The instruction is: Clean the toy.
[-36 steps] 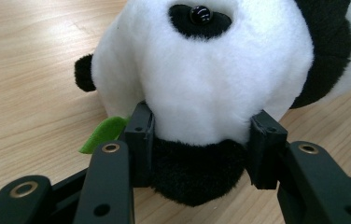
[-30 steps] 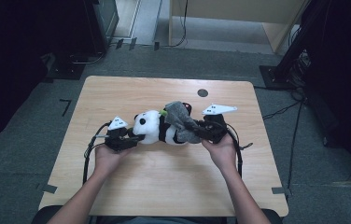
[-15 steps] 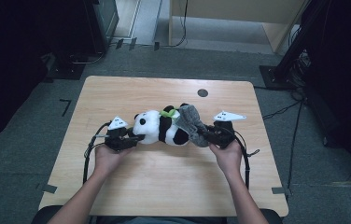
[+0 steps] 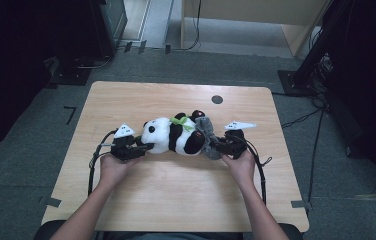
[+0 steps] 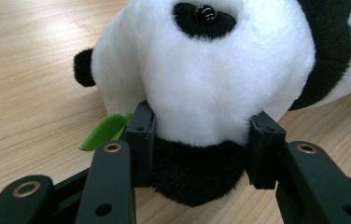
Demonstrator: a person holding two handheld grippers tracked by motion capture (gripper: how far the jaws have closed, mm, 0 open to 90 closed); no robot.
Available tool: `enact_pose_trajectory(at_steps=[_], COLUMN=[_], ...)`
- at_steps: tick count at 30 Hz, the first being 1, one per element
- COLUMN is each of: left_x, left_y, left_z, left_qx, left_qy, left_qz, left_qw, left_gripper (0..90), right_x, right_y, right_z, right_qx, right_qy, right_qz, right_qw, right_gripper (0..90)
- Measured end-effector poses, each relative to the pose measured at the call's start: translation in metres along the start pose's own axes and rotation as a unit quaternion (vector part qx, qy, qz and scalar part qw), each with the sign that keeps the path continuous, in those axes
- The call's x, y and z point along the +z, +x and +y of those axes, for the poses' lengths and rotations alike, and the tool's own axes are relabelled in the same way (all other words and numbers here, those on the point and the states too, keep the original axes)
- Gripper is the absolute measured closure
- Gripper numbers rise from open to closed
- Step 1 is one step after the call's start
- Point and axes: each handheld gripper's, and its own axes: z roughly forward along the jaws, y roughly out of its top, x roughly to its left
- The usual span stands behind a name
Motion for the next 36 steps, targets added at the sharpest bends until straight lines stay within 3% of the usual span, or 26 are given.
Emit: enact_pose_trajectory(at_steps=[3,5,10,16,19,24,26,29,33,36], left_x=[-0.001,-0.001,-0.005,-0.016,-0.022,-0.031,-0.032,-0.029,-0.028,-0.028], left_y=[0.003,0.004,0.001,-0.002,-0.009,-0.019,-0.024,-0.024,-0.020,-0.019], left_z=[-0.003,-0.003,-0.005,-0.007,-0.006,-0.008,-0.010,-0.011,-0.013,-0.012], left_qx=[0.014,0.011,0.028,0.018,0.030,0.025,0.032,0.033,0.017,0.010], left_qy=[-0.010,-0.011,-0.018,-0.019,-0.011,0.005,0.005,0.003,-0.008,-0.015], left_qz=[-0.011,-0.014,-0.021,-0.038,-0.045,-0.071,-0.074,-0.073,-0.074,-0.078], left_qw=[0.9998,0.9998,0.9992,0.9989,0.9985,0.9971,0.9967,0.9968,0.9971,0.9968], left_gripper=[54.5,55.1,58.9,60.5,60.6,60.2,59.7,58.6,55.1,47.6], right_x=[-0.001,-0.008,-0.018,-0.022,-0.030,-0.040,-0.036,-0.021,-0.007,0.001], right_y=[-0.007,-0.011,-0.006,0.003,0.008,0.016,0.018,0.018,0.015,0.012], right_z=[0.000,0.002,0.010,0.016,0.021,0.029,0.030,0.030,0.029,0.028], right_qx=[0.019,0.033,0.009,-0.008,-0.018,-0.033,-0.034,-0.038,-0.038,-0.041], right_qy=[0.000,-0.022,-0.051,-0.059,-0.073,-0.091,-0.086,-0.058,-0.042,-0.034], right_qz=[-0.001,0.004,0.003,0.006,0.011,0.019,0.020,0.021,0.022,0.017], right_qw=[0.9998,0.9992,0.9986,0.9982,0.9971,0.9951,0.9955,0.9973,0.9981,0.9984], right_gripper=[78.0,78.1,78.3,78.4,78.4,78.4,78.4,78.4,78.5,78.8])
